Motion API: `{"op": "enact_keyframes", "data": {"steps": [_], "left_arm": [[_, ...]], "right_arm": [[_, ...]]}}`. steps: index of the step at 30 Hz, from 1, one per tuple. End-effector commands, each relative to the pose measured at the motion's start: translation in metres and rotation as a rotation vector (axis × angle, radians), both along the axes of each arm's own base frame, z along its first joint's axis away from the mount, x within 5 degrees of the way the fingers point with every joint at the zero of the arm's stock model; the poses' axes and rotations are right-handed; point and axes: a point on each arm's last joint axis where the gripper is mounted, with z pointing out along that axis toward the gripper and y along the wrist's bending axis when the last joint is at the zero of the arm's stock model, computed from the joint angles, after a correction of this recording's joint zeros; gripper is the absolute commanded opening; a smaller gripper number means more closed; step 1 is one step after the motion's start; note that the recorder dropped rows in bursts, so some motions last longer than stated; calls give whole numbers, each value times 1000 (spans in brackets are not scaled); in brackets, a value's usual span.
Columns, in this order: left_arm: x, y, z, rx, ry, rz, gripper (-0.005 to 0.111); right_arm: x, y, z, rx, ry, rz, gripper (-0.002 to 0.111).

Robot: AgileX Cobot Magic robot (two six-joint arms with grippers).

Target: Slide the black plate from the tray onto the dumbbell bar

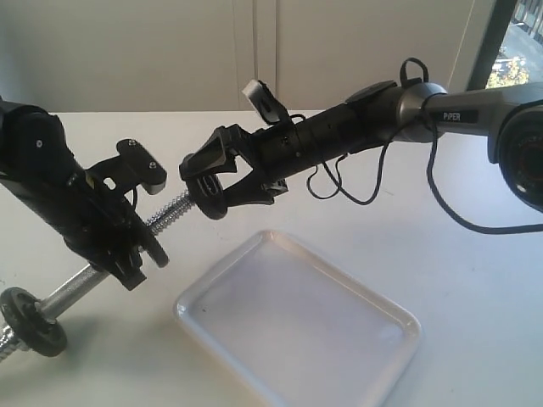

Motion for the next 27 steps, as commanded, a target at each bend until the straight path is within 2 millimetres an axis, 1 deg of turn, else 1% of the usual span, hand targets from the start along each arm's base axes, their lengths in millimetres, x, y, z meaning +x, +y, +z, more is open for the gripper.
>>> {"op": "enact_keyframes", "data": {"steps": [1, 5, 8, 13, 18, 27], "left_arm": [[6, -6, 37, -107, -183, 8, 0], [5, -5, 40, -110, -190, 8, 0], [4, -5, 43, -113, -196, 8, 0], [2, -4, 46, -106, -205, -12, 0], [0, -3, 47, -89, -195, -39, 0], [-2, -2, 46, -76, -181, -53, 0]], "right_arm": [[-8, 3, 24, 41, -30, 52, 0], [-12, 0, 30, -20, -52, 78, 0], [-13, 1, 29, -40, -39, 82, 0], [-19, 10, 28, -51, -37, 108, 0], [-22, 13, 28, -57, -54, 127, 0], [-10, -4, 30, -42, -52, 75, 0]]}}
